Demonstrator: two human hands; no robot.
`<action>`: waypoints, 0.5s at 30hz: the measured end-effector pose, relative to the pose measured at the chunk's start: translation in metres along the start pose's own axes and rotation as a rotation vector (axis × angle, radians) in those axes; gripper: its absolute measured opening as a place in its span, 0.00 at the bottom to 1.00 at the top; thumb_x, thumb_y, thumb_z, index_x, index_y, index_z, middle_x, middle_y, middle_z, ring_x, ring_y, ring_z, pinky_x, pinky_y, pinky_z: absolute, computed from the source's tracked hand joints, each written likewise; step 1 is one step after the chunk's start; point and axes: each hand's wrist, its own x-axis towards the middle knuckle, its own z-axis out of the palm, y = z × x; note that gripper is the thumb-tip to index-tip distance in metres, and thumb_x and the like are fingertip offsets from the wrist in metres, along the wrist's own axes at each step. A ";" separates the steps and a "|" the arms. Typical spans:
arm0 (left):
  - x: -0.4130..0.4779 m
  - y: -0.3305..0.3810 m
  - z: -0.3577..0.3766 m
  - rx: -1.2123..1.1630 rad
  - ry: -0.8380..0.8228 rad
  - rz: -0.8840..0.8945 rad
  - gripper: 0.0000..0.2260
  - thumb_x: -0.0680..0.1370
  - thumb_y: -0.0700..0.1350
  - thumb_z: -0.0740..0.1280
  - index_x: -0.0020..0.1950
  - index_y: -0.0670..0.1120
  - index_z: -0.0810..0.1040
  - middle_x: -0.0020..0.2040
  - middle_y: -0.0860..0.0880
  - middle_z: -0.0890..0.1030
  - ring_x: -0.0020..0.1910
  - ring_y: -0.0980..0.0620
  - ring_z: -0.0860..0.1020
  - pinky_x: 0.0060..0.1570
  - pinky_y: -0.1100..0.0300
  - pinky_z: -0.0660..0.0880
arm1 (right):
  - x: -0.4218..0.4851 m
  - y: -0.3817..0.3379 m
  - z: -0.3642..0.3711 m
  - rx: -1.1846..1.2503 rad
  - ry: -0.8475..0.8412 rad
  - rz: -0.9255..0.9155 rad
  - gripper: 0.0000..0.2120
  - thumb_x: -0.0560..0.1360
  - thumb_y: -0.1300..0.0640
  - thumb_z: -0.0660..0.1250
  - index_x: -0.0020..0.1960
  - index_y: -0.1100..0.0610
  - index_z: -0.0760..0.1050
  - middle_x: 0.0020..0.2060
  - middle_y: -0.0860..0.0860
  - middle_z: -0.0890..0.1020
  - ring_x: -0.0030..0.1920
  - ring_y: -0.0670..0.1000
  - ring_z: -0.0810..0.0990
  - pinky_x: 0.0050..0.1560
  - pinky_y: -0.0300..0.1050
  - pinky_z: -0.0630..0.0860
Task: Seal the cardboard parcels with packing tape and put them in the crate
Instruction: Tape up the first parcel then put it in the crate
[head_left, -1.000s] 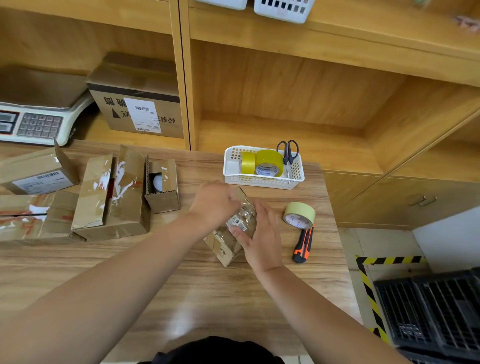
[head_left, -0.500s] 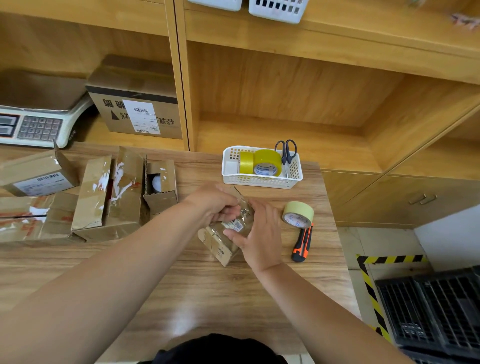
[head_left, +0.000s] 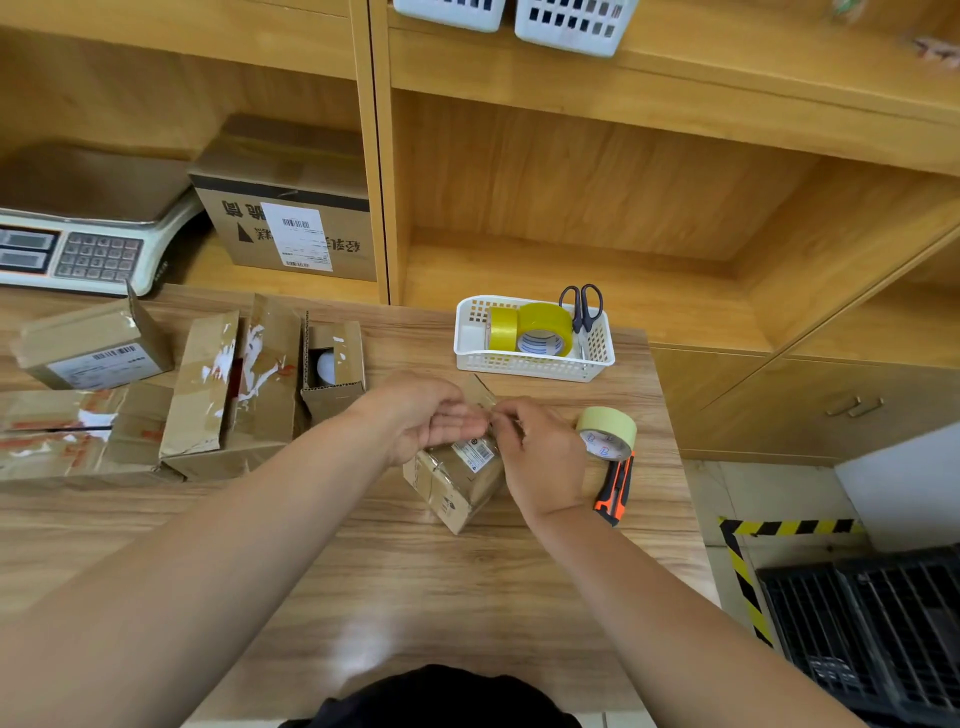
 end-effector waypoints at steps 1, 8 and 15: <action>0.001 -0.003 -0.001 0.066 0.031 0.037 0.04 0.80 0.34 0.60 0.49 0.34 0.72 0.38 0.37 0.81 0.28 0.46 0.82 0.31 0.57 0.81 | 0.002 -0.001 -0.003 0.032 -0.032 0.047 0.04 0.74 0.56 0.67 0.44 0.52 0.81 0.36 0.46 0.83 0.38 0.47 0.80 0.37 0.44 0.75; 0.010 -0.029 -0.029 1.276 0.115 0.665 0.33 0.67 0.53 0.75 0.69 0.53 0.69 0.68 0.53 0.69 0.68 0.51 0.62 0.66 0.55 0.63 | 0.027 -0.007 -0.022 0.300 -0.166 0.342 0.07 0.73 0.59 0.66 0.38 0.50 0.77 0.36 0.47 0.83 0.40 0.49 0.80 0.44 0.46 0.76; 0.017 -0.046 -0.038 1.311 -0.023 0.610 0.43 0.69 0.54 0.75 0.77 0.57 0.55 0.78 0.55 0.52 0.75 0.54 0.52 0.68 0.62 0.55 | 0.025 -0.015 -0.030 0.144 -0.275 0.184 0.07 0.73 0.58 0.68 0.38 0.48 0.79 0.35 0.43 0.82 0.38 0.43 0.79 0.42 0.42 0.75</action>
